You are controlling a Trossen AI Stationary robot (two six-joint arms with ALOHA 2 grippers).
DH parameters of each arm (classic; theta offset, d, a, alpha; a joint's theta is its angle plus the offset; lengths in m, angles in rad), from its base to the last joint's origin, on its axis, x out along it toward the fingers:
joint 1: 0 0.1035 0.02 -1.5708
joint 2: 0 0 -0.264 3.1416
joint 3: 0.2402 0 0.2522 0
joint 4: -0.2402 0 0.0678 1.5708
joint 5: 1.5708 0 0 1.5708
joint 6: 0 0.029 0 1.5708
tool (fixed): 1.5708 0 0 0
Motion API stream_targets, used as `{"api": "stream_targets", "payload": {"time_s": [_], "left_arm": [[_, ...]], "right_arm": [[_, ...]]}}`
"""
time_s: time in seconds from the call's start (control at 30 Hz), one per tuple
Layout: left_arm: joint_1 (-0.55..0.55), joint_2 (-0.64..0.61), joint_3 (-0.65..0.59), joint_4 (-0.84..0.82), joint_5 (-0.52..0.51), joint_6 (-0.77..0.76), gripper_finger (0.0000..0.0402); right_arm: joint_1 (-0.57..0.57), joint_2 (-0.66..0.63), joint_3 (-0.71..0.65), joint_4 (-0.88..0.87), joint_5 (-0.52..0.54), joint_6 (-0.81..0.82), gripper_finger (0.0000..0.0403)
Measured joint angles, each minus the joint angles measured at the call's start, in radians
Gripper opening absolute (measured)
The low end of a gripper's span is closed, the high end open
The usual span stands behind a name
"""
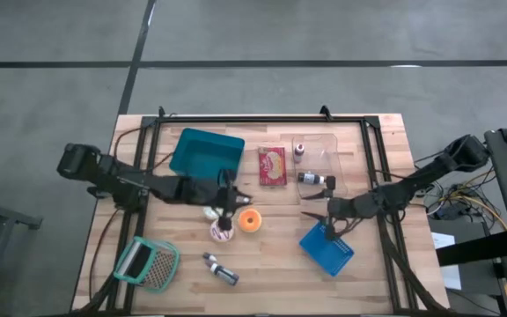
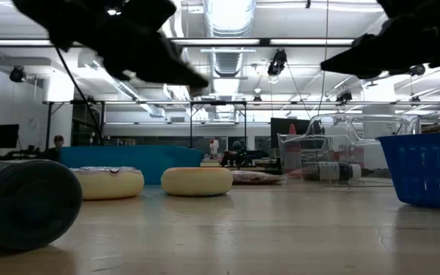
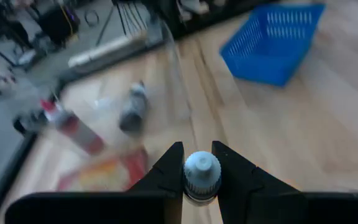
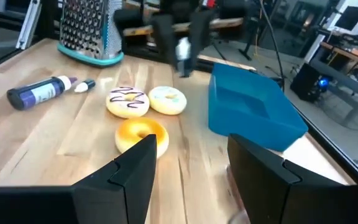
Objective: Pick & Place Food Item
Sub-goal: Put the top small purple food coloring bottle into the transparent bin
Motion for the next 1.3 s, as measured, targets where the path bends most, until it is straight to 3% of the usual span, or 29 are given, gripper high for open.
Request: {"api": "stream_targets", "payload": {"time_s": [0.13, 0.37, 0.67, 0.93, 1.3], "left_arm": [[0.069, 0.0, 0.058, 0.039, 0.112, 0.055, 0.006], [0.174, 0.077, 0.165, 0.04, 0.234, 0.1, 0.006], [0.27, 0.324, 0.377, 0.047, 0.373, 0.114, 0.006], [0.307, 0.552, 0.615, 0.042, 0.536, 0.114, 0.006], [0.337, 0.792, 0.888, -0.08, 0.563, 0.106, 0.006]], "right_arm": [[-0.044, 0.057, 0.043, 0.01, -0.063, -0.032, 0.0194], [-0.09, 0.098, 0.11, -0.049, -0.058, -0.093, 0.0194], [-0.026, -0.063, 0.123, -0.236, 0.12, -0.094, 0.0194], [0.057, -0.242, 0.095, -0.301, 0.162, -0.12, 0.0194], [0.075, -0.328, 0.046, -0.301, 0.209, -0.131, 0.0194]]}}
